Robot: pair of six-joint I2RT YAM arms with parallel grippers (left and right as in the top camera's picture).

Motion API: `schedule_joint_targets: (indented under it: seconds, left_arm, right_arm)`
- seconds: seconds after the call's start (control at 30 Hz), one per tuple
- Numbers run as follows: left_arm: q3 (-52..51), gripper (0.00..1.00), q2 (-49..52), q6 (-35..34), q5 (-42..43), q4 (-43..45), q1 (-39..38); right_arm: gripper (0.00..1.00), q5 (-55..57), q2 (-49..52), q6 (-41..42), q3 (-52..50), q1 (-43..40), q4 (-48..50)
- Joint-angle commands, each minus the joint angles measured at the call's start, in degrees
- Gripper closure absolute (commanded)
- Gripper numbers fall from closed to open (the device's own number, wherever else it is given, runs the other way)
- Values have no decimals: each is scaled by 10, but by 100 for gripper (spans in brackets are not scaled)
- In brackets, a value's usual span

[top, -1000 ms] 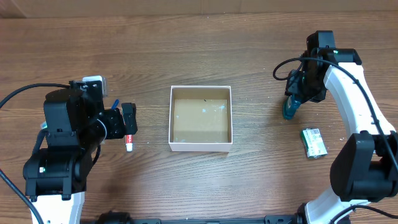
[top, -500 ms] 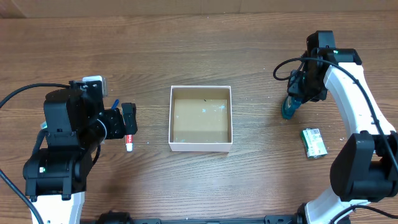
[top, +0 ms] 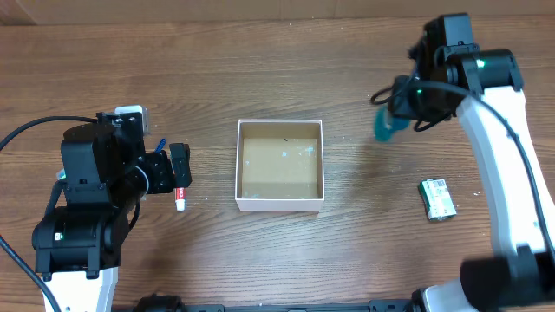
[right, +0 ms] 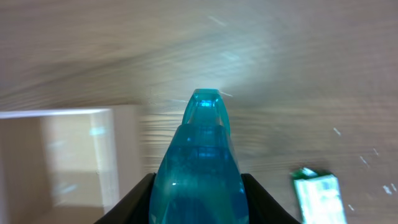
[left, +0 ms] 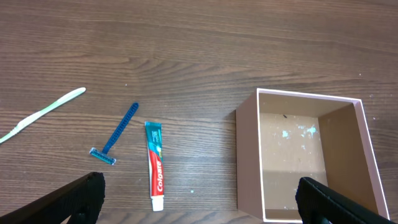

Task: Pack container
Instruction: 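Carry the mouthwash bottle into the white box and release it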

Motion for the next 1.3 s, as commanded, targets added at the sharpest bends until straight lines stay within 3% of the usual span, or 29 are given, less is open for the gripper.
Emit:
schedule_joint_targets:
  seconds: [0.0,0.17,0.37,0.63,0.9,1.17,1.23,1.27]
  left_arm:
    - [15,0,1,-6,2,1,2]
    - [15,0,1,-6,2,1,2]
    - [15,0,1,-6,2,1,2]
    - [15,0,1,-6,2,1,2]
    - [15,0,1,-6,2,0,2]
    - [15,0,1,-6,2,0,2]
    - [15,0,1,-6,2,1,2]
    - [15,0,1,-6,2,1,2]
  right_arm:
    - [96,-29,-70,11,44,99,-1]
    - [96,-14,-61,45,44,222,2]
    - [96,31,-9,65,43,301,24]
    - [96,35,107,133,43,319,81]
    - [96,44,170,172,43,319,150]
    - [96,44,210,180,43,320,158]
    - [92,44,215,180,43,320,159]
    - [85,43,218,180,42,320,158]
